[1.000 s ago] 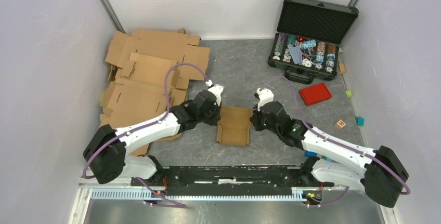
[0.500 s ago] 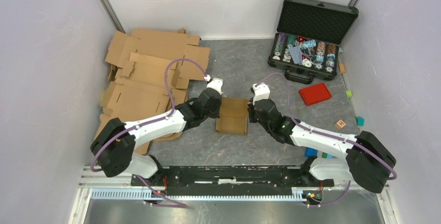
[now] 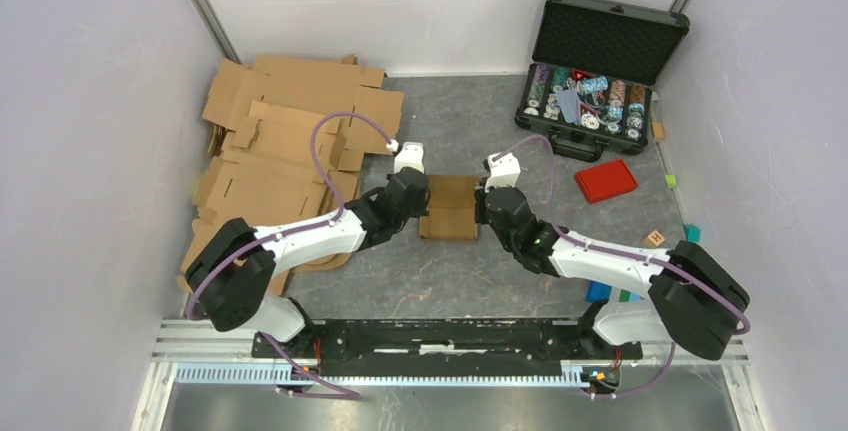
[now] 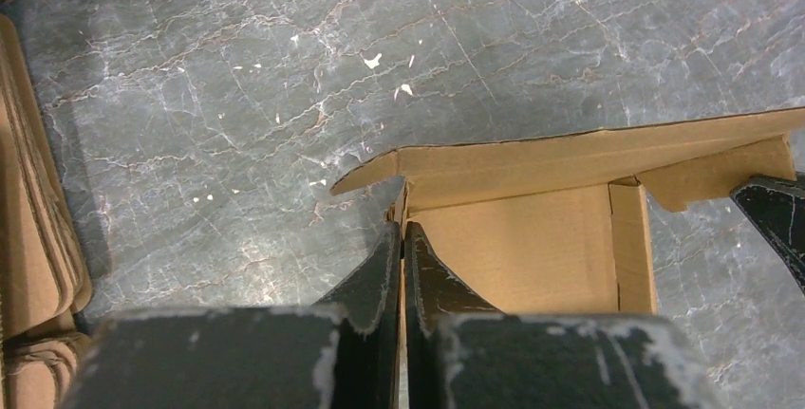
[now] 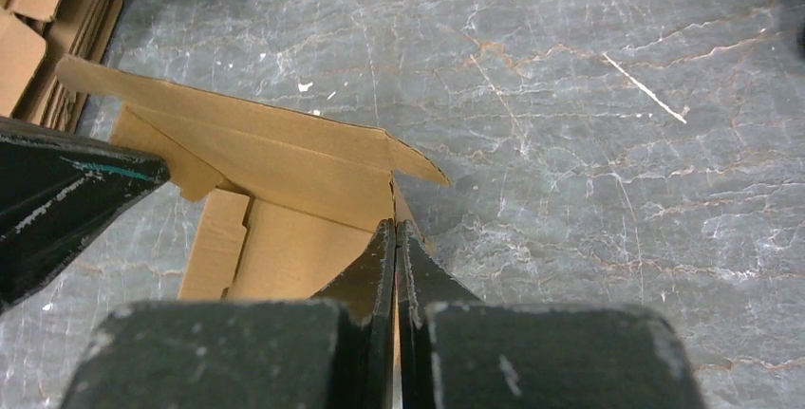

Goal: Fold the paper box
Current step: Close the paper box at the center of the board.

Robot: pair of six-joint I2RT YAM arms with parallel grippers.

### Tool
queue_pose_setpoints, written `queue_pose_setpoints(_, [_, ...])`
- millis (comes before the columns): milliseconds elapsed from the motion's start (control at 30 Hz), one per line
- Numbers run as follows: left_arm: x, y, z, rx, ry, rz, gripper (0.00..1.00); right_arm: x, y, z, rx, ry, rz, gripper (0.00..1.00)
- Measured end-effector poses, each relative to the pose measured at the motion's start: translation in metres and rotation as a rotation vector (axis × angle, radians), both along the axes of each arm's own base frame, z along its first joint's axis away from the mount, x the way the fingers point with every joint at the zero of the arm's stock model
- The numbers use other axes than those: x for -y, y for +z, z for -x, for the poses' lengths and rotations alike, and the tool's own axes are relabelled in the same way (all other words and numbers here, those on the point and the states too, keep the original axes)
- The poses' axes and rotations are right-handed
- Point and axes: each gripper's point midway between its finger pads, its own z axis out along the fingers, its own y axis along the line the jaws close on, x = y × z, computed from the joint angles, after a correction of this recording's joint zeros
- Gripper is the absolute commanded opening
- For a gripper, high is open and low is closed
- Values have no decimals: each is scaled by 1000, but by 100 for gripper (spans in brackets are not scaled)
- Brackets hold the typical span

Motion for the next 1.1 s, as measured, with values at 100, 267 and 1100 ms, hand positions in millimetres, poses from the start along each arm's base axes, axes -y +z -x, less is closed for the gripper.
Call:
queue_pose_setpoints(100, [1,0,-3,13,23,26,2,0,3,-4,23,-15,-13,0])
queue_pose_setpoints(267, [2,-4,-4,14,51,64,2,-1,0,-8,31,-30,-14,0])
queue_pose_setpoints(1100, [9,-17,9,21,87,122,2,3,-21,5,7,-84,-6,0])
